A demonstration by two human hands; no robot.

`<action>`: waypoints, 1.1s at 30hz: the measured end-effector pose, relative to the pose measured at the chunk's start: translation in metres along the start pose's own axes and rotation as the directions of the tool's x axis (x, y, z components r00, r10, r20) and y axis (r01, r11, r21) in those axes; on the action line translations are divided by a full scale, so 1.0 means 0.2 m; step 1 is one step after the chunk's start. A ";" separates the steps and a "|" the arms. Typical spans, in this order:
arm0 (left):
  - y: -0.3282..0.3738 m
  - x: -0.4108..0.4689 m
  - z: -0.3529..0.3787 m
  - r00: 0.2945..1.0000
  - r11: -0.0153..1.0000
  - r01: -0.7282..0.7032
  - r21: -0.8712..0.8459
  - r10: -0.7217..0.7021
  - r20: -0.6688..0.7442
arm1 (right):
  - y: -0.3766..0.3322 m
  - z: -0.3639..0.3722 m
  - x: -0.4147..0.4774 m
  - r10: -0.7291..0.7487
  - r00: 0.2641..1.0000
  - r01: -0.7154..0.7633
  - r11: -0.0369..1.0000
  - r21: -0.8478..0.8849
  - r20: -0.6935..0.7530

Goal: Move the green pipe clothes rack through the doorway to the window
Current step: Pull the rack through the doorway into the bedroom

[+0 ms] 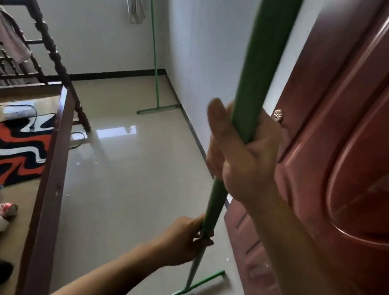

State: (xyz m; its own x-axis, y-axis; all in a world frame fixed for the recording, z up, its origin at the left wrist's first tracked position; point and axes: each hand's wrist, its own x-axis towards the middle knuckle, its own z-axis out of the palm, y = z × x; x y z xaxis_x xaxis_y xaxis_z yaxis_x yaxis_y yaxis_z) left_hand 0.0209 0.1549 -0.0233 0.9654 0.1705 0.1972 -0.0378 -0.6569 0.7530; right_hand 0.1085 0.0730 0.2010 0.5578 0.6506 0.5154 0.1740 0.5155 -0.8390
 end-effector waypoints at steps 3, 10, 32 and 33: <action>0.01 0.04 0.01 0.997 0.998 -0.043 0.038 0.041 0.067 | -0.03 -0.04 -0.02 0.011 1.000 -0.011 0.997 0.074 0.007; -0.04 0.27 -0.05 0.997 1.000 0.015 0.027 -0.017 0.078 | 0.00 -0.09 0.16 0.116 0.973 -0.137 0.986 -0.094 -0.199; -0.13 0.45 -0.12 0.976 0.978 0.206 0.028 -0.203 -0.082 | 0.26 -0.08 0.48 0.033 0.965 -0.081 0.981 -0.174 -0.261; -0.14 0.48 -0.12 0.971 0.973 0.227 0.032 -0.224 -0.083 | 0.28 -0.10 0.51 0.039 0.965 -0.085 0.982 -0.170 -0.258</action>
State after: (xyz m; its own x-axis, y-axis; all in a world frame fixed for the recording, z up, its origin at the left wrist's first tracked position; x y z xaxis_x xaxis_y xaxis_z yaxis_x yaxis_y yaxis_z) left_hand 0.1092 0.2072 -0.0095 0.9245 0.3736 0.0754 0.1906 -0.6246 0.7574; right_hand 0.1921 0.1569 0.2031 0.7545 0.5046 0.4197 0.2609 0.3561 -0.8973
